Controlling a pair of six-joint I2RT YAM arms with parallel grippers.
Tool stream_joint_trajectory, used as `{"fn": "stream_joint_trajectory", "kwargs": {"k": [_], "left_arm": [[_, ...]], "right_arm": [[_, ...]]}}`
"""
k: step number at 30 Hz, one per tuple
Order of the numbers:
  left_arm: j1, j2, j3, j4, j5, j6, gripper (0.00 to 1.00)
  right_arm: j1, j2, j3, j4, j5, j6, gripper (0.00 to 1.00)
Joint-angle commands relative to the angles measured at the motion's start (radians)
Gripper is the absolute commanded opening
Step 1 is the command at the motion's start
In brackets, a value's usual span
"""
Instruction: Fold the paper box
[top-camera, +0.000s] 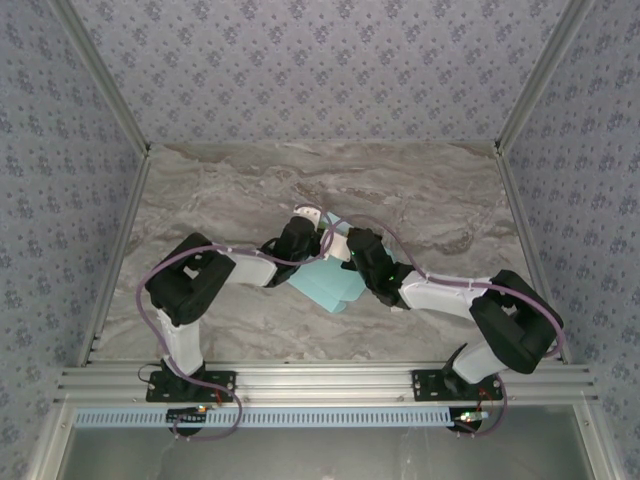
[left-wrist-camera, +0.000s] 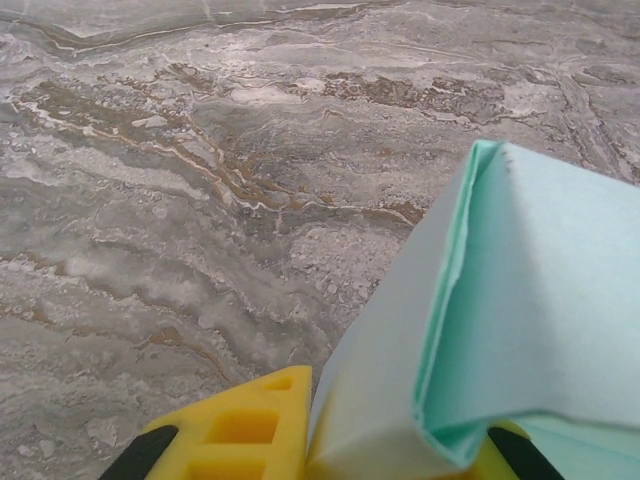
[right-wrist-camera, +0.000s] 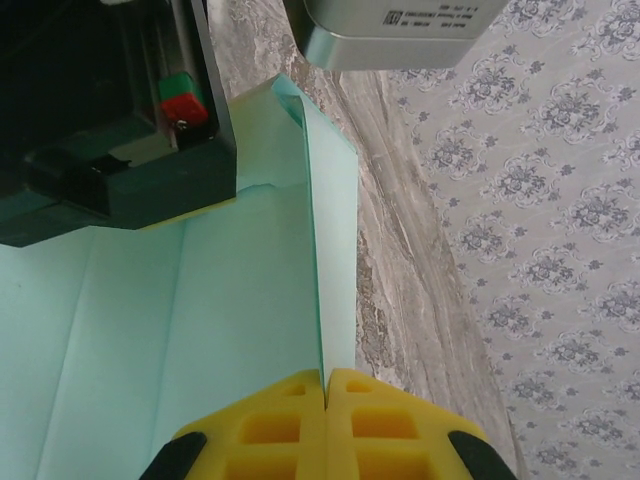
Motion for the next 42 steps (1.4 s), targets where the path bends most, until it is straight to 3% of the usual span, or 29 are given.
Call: {"fn": "stream_joint_trajectory", "kwargs": {"k": [1,8,15,26,31,35,42], "left_arm": [[0.066,0.02,0.002,-0.023,-0.272,-0.09,0.1],[0.066,0.009,-0.04,0.063,-0.328,-0.137,0.07],[0.062,0.039,-0.01,0.027,-0.379,-0.139,0.05],[0.01,0.072,-0.01,0.094,-0.5,0.017,0.06],[0.006,0.063,-0.074,0.256,-0.325,0.108,0.14],[0.013,0.052,-0.06,0.227,-0.189,0.154,0.21],[0.027,0.044,-0.06,0.193,-0.06,0.2,0.32]], "right_arm": [[0.029,-0.053,-0.023,-0.038,-0.023,0.051,0.05],[0.031,-0.054,-0.035,-0.038,-0.043,0.087,0.05],[0.031,-0.067,-0.047,-0.043,-0.086,0.114,0.05],[0.008,-0.084,-0.048,-0.036,-0.127,0.15,0.05],[-0.016,-0.084,-0.039,-0.045,-0.116,0.149,0.05],[-0.039,-0.075,-0.017,-0.077,-0.106,0.124,0.06],[-0.043,-0.025,0.008,-0.095,-0.04,0.015,0.06]]}}
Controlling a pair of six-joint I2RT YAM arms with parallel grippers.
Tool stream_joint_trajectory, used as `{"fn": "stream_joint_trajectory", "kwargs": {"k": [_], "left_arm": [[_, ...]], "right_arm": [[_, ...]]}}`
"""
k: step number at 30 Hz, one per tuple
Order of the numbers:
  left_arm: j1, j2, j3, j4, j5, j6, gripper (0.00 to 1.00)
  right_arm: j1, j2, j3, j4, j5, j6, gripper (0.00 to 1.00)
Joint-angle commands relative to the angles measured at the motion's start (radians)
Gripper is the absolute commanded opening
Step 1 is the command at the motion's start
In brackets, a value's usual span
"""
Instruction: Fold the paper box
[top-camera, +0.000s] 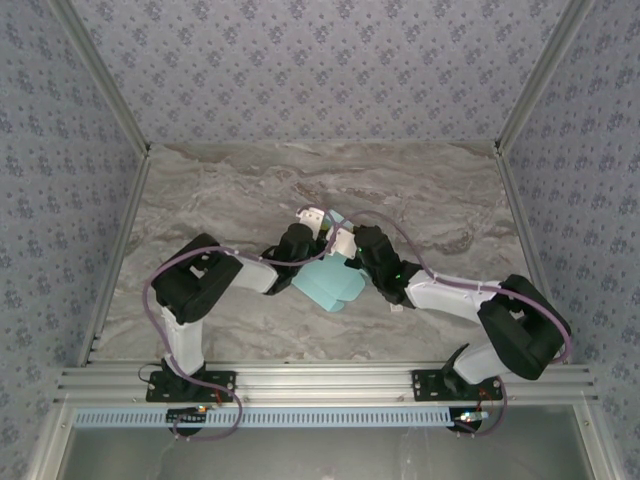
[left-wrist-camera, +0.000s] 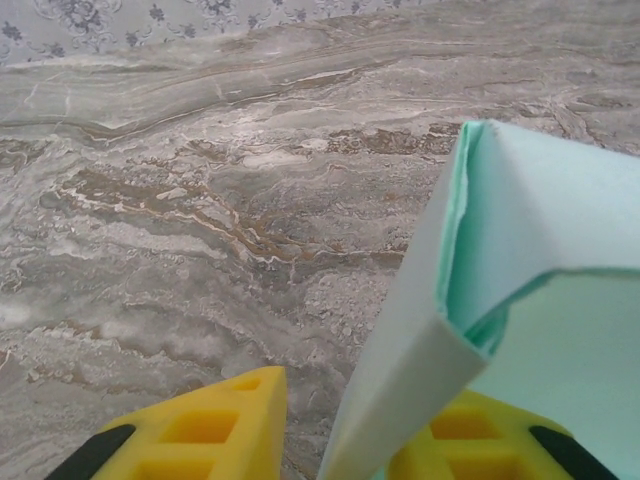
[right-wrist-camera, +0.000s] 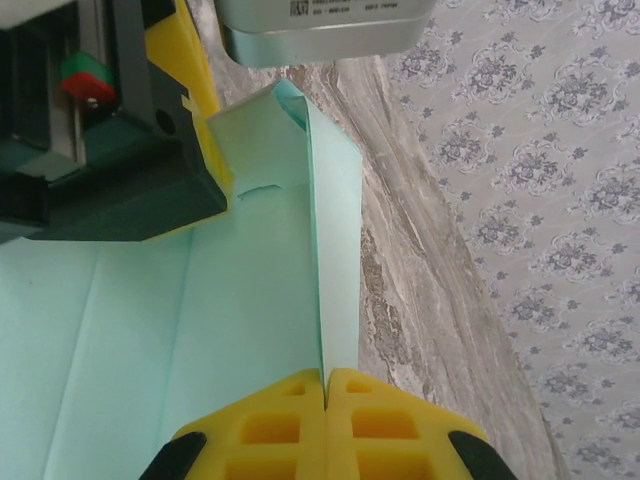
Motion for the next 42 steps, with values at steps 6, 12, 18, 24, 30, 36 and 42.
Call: {"fn": "stream_joint_trajectory", "kwargs": {"k": [6,12,18,24,30,36,42], "left_arm": [[0.075,-0.011,-0.025,-0.016,0.084,0.054,0.44],[0.096,-0.021,-0.042,-0.013,0.155,0.093,0.52],[0.107,-0.04,-0.057,-0.007,0.185,0.11,0.58],[0.122,-0.042,-0.064,-0.003,0.225,0.098,0.64],[0.133,-0.024,-0.037,-0.01,0.236,0.079,0.58],[0.132,-0.011,-0.013,-0.022,0.215,0.056,0.43],[0.129,-0.011,-0.012,-0.025,0.149,0.013,0.28]], "right_arm": [[0.002,0.044,0.03,-0.052,0.055,-0.115,0.06],[0.002,0.074,0.042,-0.038,0.067,-0.193,0.06],[0.001,0.083,0.058,-0.03,0.074,-0.22,0.06],[0.003,0.084,0.076,-0.043,0.072,-0.224,0.06],[0.003,0.081,0.079,-0.045,0.064,-0.216,0.06],[0.002,0.073,0.082,-0.046,0.044,-0.187,0.06],[0.003,0.07,0.082,-0.042,0.034,-0.164,0.07]]}}
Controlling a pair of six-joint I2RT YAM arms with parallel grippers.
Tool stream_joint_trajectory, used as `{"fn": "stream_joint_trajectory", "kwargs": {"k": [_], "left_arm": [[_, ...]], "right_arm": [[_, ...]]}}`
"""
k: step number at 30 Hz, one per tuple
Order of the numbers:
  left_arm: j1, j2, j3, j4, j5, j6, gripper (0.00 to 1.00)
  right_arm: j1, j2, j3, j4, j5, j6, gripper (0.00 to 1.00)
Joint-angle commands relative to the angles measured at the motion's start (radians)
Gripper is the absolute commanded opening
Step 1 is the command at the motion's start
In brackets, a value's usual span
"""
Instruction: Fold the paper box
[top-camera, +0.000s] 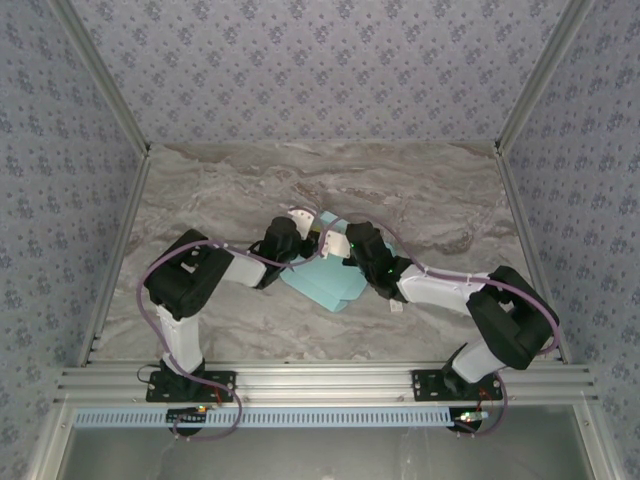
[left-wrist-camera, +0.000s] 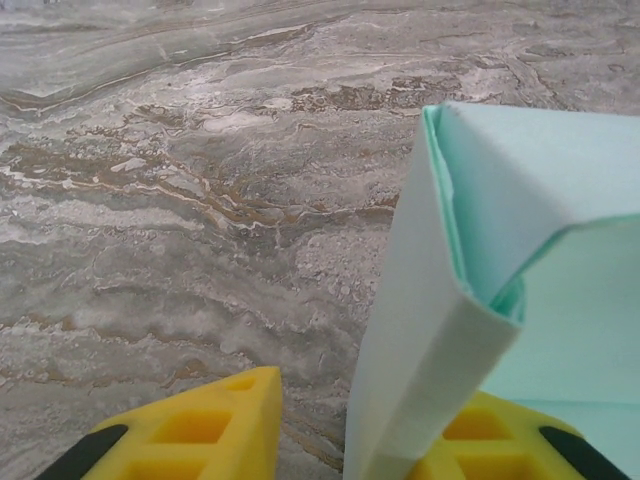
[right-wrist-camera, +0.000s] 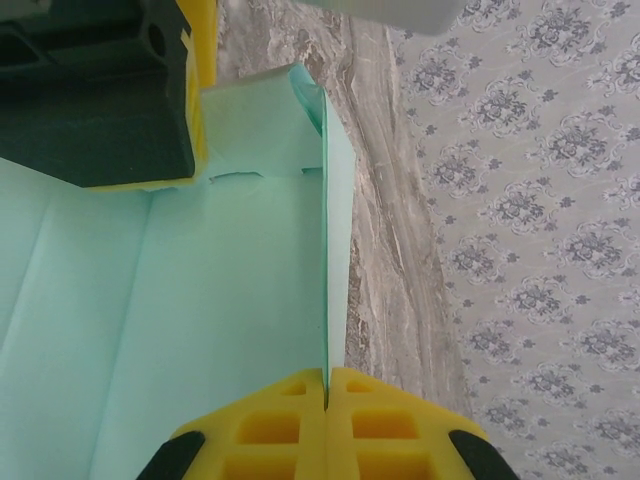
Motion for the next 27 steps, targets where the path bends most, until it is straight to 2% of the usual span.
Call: {"fn": "stream_joint_trajectory", "kwargs": {"k": [1,5,9,15,21,25,27], "left_arm": [[0.02,-0.002,0.021,-0.015,-0.123,-0.041,0.26],[0.019,-0.005,0.021,-0.029,-0.181,-0.087,0.2],[0.016,-0.017,0.025,-0.068,-0.288,-0.168,0.13],[-0.003,-0.026,0.04,-0.135,-0.441,-0.286,0.1],[-0.044,-0.015,0.073,-0.17,-0.557,-0.32,0.09],[-0.046,-0.001,0.077,-0.144,-0.564,-0.301,0.1],[-0.045,0.002,0.044,-0.043,-0.482,-0.25,0.14]], "right_arm": [[0.0,-0.002,0.018,-0.029,0.009,0.027,0.07],[0.001,-0.004,0.017,-0.029,0.004,0.044,0.08],[0.008,-0.009,0.012,-0.03,-0.008,0.069,0.08],[0.029,-0.021,0.0,-0.019,-0.032,0.129,0.08],[0.044,-0.021,-0.017,-0.006,-0.044,0.172,0.08],[0.041,-0.029,-0.022,-0.005,-0.042,0.175,0.08],[0.033,-0.032,-0.022,-0.006,-0.041,0.175,0.08]]}}
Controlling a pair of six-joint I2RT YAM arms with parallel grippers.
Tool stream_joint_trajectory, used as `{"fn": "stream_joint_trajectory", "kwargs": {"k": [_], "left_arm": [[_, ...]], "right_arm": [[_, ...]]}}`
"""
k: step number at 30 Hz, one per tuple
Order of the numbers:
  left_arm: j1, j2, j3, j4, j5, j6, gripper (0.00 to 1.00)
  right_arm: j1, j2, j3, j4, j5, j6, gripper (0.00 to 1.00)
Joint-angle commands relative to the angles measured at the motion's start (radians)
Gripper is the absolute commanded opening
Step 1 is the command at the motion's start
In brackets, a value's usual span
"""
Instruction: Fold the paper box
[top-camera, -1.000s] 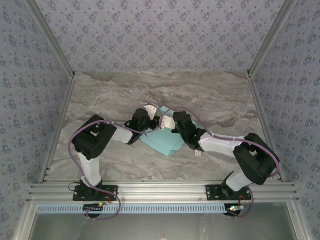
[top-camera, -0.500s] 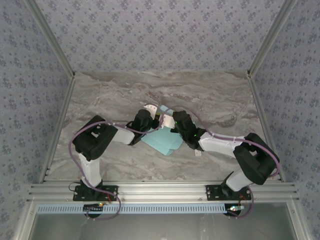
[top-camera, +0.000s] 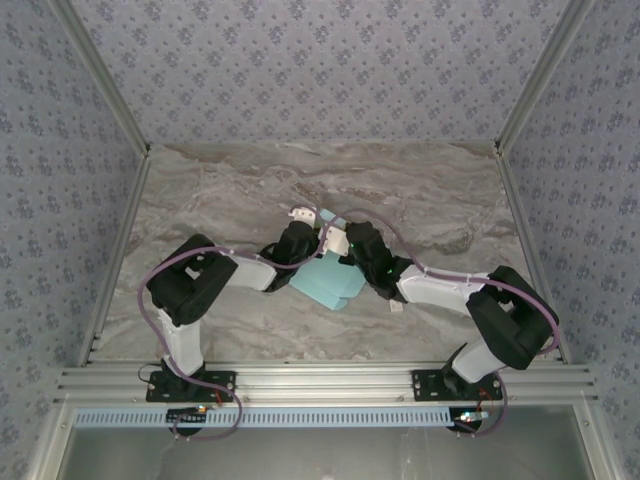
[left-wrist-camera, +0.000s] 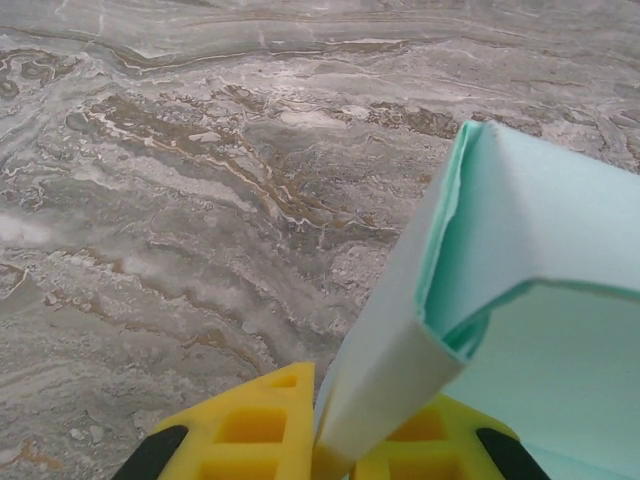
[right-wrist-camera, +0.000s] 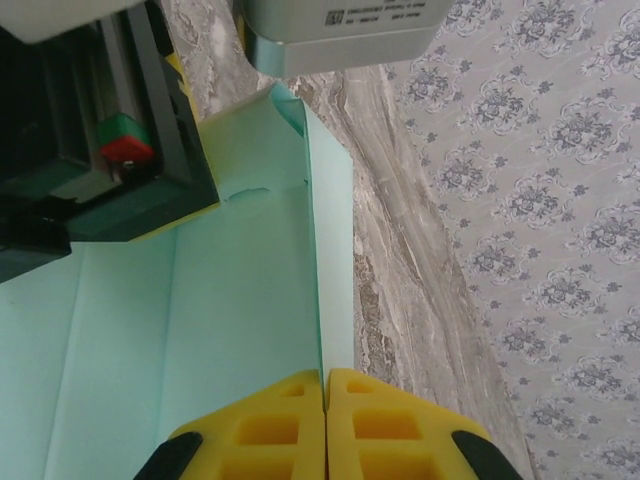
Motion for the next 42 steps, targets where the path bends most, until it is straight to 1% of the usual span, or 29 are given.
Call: {"fn": "stream_joint_trajectory", "kwargs": {"k": [1,2,6,8,12,16,21,24,29,33,37,40,42], "left_arm": [[0.061,0.02,-0.009,0.088,-0.131,0.005,0.18],[0.066,0.022,-0.015,0.108,-0.074,0.03,0.23],[0.08,0.014,-0.045,0.167,0.056,0.097,0.38],[0.09,0.004,-0.056,0.18,0.119,0.13,0.44],[0.101,-0.014,-0.067,0.19,0.198,0.189,0.51],[0.115,-0.028,-0.065,0.187,0.264,0.207,0.57],[0.128,-0.032,-0.062,0.182,0.315,0.2,0.59],[0.133,-0.026,-0.057,0.178,0.335,0.197,0.52],[0.135,-0.02,-0.054,0.175,0.348,0.201,0.33],[0.137,-0.022,-0.054,0.176,0.354,0.208,0.22],[0.136,-0.024,-0.063,0.186,0.361,0.214,0.15],[0.137,-0.024,-0.073,0.203,0.369,0.219,0.13],[0.137,-0.024,-0.078,0.212,0.377,0.222,0.13]], "right_arm": [[0.016,-0.034,-0.021,-0.035,-0.012,0.037,0.08],[0.011,-0.034,-0.021,-0.037,-0.01,0.037,0.08],[0.003,-0.037,-0.022,-0.04,-0.002,0.032,0.08],[0.001,-0.039,-0.022,-0.043,0.0,0.033,0.08],[0.0,-0.039,-0.022,-0.044,0.001,0.033,0.08],[0.0,-0.037,-0.02,-0.046,-0.002,0.032,0.08],[0.0,-0.038,-0.019,-0.051,0.001,0.033,0.08],[0.0,-0.04,-0.02,-0.052,0.003,0.031,0.08],[-0.004,-0.04,-0.016,-0.056,-0.002,0.031,0.09],[-0.005,-0.042,-0.007,-0.069,-0.006,0.045,0.13],[-0.011,-0.065,0.001,-0.084,-0.02,0.094,0.27],[-0.017,-0.099,0.005,-0.096,-0.051,0.138,0.37],[-0.025,-0.129,0.016,-0.126,-0.097,0.187,0.42]]}}
